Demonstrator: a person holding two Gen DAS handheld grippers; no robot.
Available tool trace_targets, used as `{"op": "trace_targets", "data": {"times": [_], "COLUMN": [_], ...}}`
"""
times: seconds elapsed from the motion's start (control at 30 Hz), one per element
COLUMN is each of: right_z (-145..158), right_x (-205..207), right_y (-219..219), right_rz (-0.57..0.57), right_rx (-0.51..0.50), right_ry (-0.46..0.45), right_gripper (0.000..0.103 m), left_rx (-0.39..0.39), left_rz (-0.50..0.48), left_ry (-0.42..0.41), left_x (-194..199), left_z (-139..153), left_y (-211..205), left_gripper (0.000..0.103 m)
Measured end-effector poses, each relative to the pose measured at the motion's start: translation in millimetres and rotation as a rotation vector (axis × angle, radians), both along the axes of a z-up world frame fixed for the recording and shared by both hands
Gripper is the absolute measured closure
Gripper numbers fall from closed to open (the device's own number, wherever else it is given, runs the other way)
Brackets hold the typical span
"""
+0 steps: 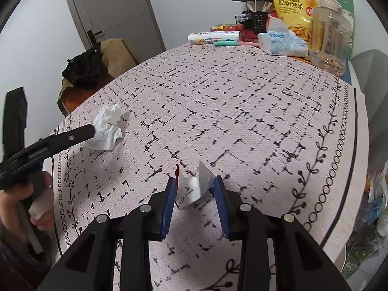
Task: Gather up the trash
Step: 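Grasp the red and white paper wrapper with the right gripper, then grasp the last white tissue with the left gripper and lift, then carry the wrapper and tissue with both grippers over the bin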
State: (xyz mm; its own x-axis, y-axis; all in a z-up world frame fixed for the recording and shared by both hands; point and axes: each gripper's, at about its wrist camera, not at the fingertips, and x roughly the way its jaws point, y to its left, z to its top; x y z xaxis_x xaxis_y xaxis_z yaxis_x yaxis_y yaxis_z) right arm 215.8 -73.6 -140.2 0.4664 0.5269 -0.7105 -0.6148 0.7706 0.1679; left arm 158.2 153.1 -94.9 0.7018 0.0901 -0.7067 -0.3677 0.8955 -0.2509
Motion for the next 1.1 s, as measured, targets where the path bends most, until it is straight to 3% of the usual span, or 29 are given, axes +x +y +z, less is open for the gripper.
{"op": "trace_targets", "data": {"times": [0.17, 0.27, 0.43, 0.5, 1.1], "right_z": [4, 8, 9, 8, 24], "right_x": [-1, -4, -6, -6, -37], "right_y": [-14, -21, -30, -32, -53], "right_rz": [-0.017, -0.024, -0.026, -0.027, -0.029], "right_rx": [0.031, 0.045, 0.055, 0.063, 0.112], "right_ry": [0.002, -0.003, -0.005, -0.001, -0.033], "right_gripper": [0.071, 0.071, 0.071, 0.071, 0.071], "left_rx": [0.044, 0.051, 0.056, 0.055, 0.031], "left_rz": [-0.012, -0.007, 0.000, -0.004, -0.079], "left_ry": [0.039, 0.070, 0.084, 0.080, -0.059], "left_x": [18, 23, 18, 14, -31], "left_z": [-7, -13, -11, -9, 42], "left_y": [-3, -2, -5, -8, -56], "left_gripper": [0.021, 0.036, 0.079, 0.084, 0.087]}}
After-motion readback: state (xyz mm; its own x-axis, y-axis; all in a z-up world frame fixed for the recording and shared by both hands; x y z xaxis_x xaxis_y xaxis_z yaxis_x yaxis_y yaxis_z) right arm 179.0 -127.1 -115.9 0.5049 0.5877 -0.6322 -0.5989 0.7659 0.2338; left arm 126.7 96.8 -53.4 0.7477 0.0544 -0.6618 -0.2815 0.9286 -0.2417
